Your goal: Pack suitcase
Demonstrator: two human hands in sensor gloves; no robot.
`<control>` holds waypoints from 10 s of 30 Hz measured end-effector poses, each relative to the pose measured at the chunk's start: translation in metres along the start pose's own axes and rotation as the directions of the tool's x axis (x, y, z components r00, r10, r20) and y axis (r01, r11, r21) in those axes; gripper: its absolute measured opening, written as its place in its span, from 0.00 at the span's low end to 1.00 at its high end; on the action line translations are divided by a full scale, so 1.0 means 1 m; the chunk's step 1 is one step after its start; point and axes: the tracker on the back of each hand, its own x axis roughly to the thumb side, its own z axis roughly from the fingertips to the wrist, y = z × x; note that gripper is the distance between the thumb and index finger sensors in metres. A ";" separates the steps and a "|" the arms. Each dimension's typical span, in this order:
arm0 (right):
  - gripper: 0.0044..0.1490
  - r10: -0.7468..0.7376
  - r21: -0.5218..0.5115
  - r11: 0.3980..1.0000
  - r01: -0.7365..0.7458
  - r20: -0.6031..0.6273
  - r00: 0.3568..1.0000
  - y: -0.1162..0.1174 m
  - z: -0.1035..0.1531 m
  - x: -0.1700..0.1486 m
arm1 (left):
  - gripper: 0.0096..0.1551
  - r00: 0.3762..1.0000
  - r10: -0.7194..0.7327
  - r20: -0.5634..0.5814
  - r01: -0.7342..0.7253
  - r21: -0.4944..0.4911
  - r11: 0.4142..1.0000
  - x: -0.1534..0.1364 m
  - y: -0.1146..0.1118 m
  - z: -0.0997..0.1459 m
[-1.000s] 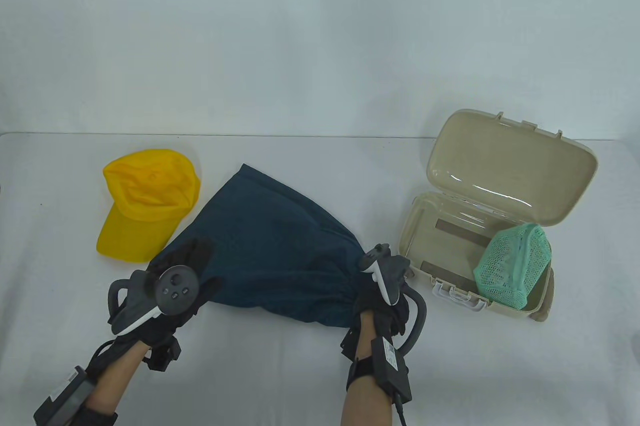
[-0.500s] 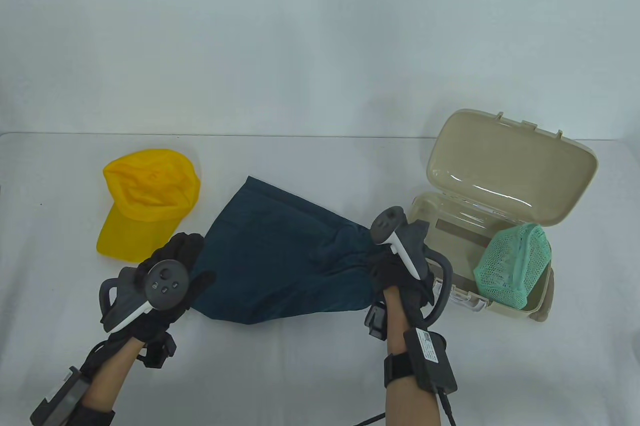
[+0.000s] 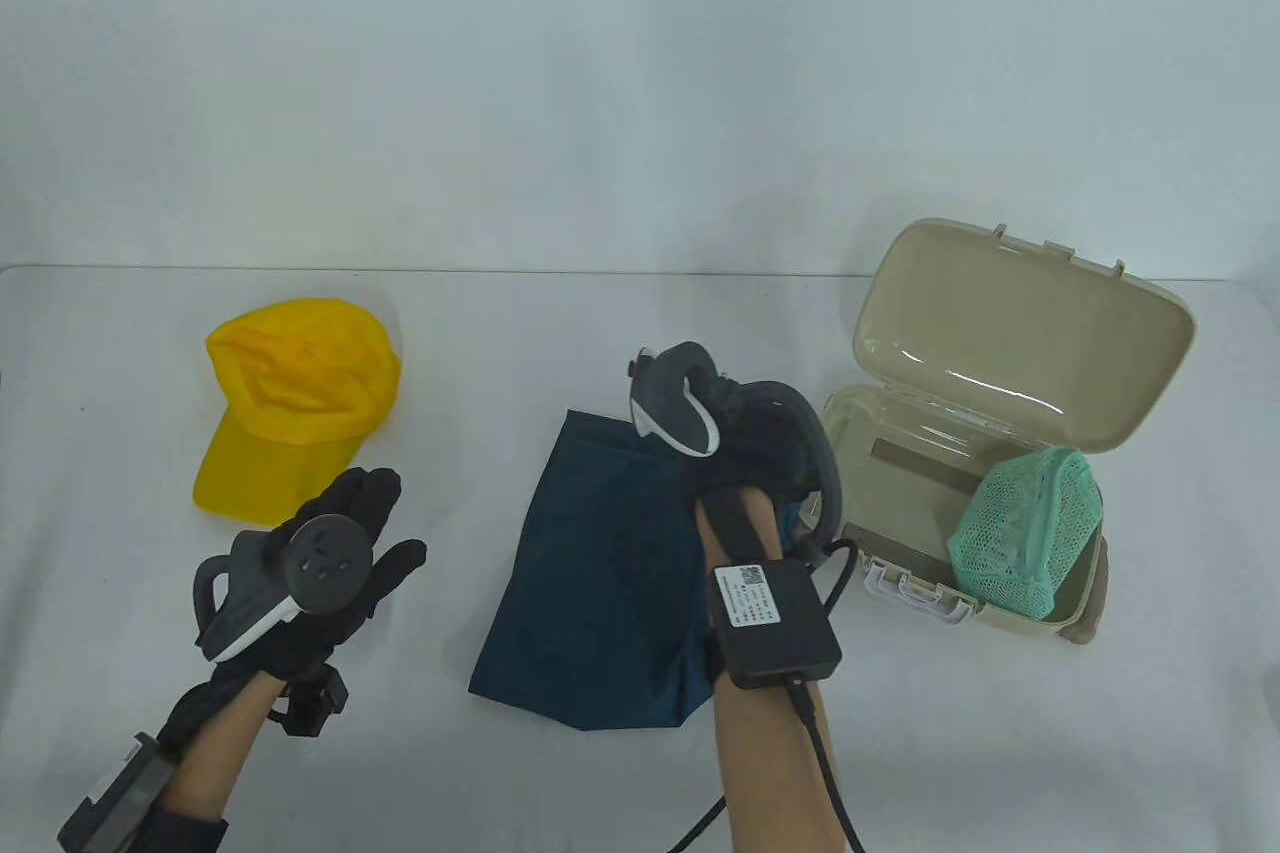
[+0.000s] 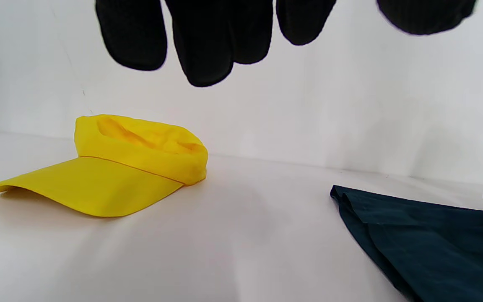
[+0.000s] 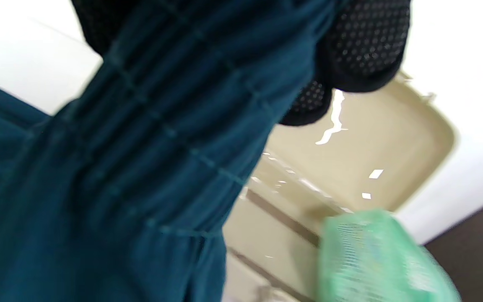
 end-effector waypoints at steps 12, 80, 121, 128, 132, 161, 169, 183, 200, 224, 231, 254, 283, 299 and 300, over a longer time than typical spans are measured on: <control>0.46 -0.170 0.006 0.985 0.173 0.223 0.960 0.008 -0.002 0.104 | 0.46 0.999 -0.050 0.008 0.050 -0.030 0.998 0.004 -0.007 -0.001; 0.28 -0.913 0.483 0.320 0.815 -0.073 0.402 0.181 -0.037 -0.038 | 0.37 0.604 0.605 -0.519 -0.793 -0.313 0.523 0.077 -0.087 -0.095; 0.27 -0.936 -0.016 0.314 0.949 -0.175 0.307 0.190 -0.070 -0.282 | 0.35 0.638 0.760 -0.125 -0.689 -0.535 0.490 0.322 -0.058 -0.204; 0.27 -0.912 0.010 0.340 0.940 -0.242 0.332 0.219 -0.097 -0.260 | 0.37 0.746 0.649 -0.148 -0.621 -0.506 0.599 0.321 -0.071 -0.212; 0.28 -0.873 -0.013 0.405 0.914 -0.304 0.382 0.230 -0.107 -0.253 | 0.44 0.755 0.641 -0.138 -0.608 -0.510 0.608 0.320 -0.069 -0.214; 0.54 -0.628 -0.209 0.569 0.795 0.513 0.585 0.116 0.051 -0.143 | 0.46 0.988 0.151 -0.022 -0.153 -0.145 0.978 0.082 0.015 -0.058; 0.58 -0.376 -0.300 0.700 0.648 0.616 0.692 0.142 0.080 -0.092 | 0.46 0.982 0.072 -0.176 -0.086 -0.071 0.994 -0.012 0.019 -0.025; 0.60 -0.369 -0.251 0.748 0.615 0.613 0.698 0.152 0.072 -0.083 | 0.59 0.884 -0.280 -0.373 0.137 -0.367 0.920 -0.126 -0.021 -0.062; 0.60 -0.406 -0.184 0.761 0.622 0.614 0.677 0.154 0.067 -0.081 | 0.43 0.826 -0.448 -0.342 0.293 -0.418 0.860 -0.140 -0.066 -0.100; 0.59 -0.417 -0.208 0.714 0.668 0.641 0.645 0.150 0.075 -0.090 | 0.34 0.923 -0.283 -0.261 0.347 0.244 0.906 0.007 0.064 -0.013; 0.59 -0.403 -0.215 0.724 0.656 0.639 0.655 0.151 0.075 -0.087 | 0.34 0.937 -0.328 -0.122 0.350 0.341 0.873 0.068 0.051 0.012; 0.59 -0.520 -0.142 0.726 0.673 0.527 0.672 0.026 0.014 -0.099 | 0.34 0.945 -0.320 0.068 0.261 0.435 0.862 0.101 0.023 0.033; 0.67 -0.872 0.704 0.469 0.534 0.464 0.155 0.015 -0.047 -0.046 | 0.34 0.889 -0.401 0.224 0.299 0.381 0.875 0.111 0.014 0.036; 0.45 -0.771 0.514 0.620 0.593 0.539 0.339 -0.003 -0.012 -0.007 | 0.48 0.911 -0.331 0.247 0.270 0.248 0.930 0.102 0.014 0.029; 0.45 -0.773 0.500 0.616 0.608 0.535 0.342 -0.004 -0.013 -0.010 | 0.50 0.924 -0.290 0.250 0.234 0.232 0.944 0.099 0.019 0.030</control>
